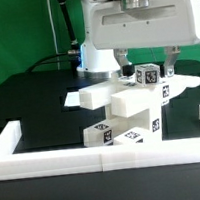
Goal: Assemble chair
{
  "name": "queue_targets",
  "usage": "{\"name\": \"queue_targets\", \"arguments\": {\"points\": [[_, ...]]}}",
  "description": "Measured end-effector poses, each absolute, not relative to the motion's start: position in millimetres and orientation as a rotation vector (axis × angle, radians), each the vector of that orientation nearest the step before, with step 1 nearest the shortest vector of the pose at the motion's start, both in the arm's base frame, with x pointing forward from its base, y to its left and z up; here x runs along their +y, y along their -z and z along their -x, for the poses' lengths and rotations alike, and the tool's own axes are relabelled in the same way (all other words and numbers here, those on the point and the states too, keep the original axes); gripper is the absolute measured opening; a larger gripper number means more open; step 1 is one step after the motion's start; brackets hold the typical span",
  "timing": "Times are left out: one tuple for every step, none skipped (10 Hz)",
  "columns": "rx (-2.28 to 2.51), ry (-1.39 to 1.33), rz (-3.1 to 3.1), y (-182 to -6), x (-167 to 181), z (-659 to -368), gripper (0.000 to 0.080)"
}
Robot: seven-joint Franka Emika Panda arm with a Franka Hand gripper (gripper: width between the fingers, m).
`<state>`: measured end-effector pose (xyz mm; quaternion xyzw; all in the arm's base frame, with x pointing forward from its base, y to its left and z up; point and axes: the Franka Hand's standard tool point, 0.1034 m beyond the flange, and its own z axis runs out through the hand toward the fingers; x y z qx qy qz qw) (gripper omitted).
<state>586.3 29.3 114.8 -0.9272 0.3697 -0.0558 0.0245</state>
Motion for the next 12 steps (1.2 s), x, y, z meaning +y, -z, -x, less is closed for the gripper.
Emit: {"name": "queue_targets", "arguments": {"points": [[1.015,0.176,2.921,-114.7,29.6,-586.3,0.0649],[0.911,0.180,2.959,-114.8,30.2,-586.4,0.0649],[0.780,0.185,3.001,-114.6,30.2,-586.4,0.0649],[0.691,0.187,3.027,-114.4,30.4,-586.2,0.0649],[0.588,0.188,3.054,-114.2,31.0,-586.1,0.0649],[0.525,0.189,3.068,-114.2,31.0,-586.1,0.0649],[0.396,0.191,3.097,-114.2,30.9,-586.0,0.0649],[0.309,0.192,3.112,-114.2,30.8,-586.0,0.0649],[0.272,0.192,3.117,-114.2,30.8,-586.0,0.0649],[0.102,0.192,3.135,-114.2,29.6,-586.1,0.0649],[0.032,0.192,3.139,-114.2,29.1,-586.1,0.0649],[0.021,0.192,3.139,-114.2,28.6,-586.1,0.0622]]}}
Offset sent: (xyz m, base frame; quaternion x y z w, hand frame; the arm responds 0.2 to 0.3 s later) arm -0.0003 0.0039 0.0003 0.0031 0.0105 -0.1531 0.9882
